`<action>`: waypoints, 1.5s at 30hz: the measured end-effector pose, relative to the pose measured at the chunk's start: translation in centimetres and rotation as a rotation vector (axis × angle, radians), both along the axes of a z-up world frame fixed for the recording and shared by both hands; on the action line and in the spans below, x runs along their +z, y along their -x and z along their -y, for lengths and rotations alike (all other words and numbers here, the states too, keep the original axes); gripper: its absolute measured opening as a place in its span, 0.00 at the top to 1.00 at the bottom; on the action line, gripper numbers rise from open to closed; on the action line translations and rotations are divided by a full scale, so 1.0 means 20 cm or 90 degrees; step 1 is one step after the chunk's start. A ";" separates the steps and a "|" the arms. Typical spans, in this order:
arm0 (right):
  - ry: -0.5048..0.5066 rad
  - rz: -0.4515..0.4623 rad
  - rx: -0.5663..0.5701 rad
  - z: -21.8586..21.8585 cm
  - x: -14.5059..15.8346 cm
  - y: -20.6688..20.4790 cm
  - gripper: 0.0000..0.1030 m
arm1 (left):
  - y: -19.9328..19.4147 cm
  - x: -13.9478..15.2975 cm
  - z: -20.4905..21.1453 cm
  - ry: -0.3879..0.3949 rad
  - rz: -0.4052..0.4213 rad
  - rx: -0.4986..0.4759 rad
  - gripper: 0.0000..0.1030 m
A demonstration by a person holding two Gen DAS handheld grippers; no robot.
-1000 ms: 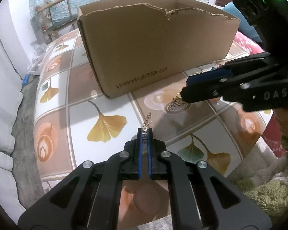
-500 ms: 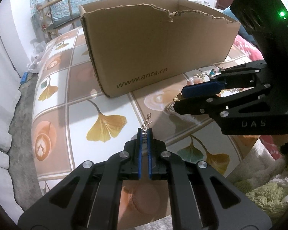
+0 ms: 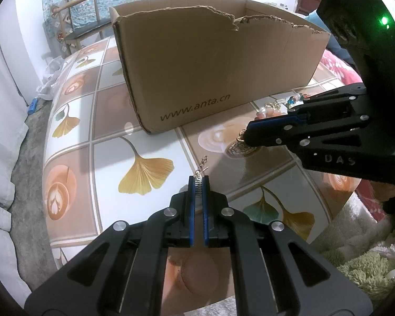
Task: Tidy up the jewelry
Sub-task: 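Hold the chain charm in the left tool while the right tool approaches the gold butterfly charm, then close the right tool on the gold butterfly charm while the left tool holds the chain charm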
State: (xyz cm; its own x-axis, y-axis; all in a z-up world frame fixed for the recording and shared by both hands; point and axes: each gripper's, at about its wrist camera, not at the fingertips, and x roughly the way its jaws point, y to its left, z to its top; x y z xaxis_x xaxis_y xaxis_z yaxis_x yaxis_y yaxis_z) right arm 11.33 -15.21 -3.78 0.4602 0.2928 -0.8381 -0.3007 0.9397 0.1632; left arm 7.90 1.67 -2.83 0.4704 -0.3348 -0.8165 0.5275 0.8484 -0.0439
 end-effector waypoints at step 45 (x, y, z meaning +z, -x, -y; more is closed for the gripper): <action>0.084 0.027 -0.010 -0.23 -0.02 0.01 0.78 | 0.00 0.00 0.00 0.001 0.001 0.001 0.96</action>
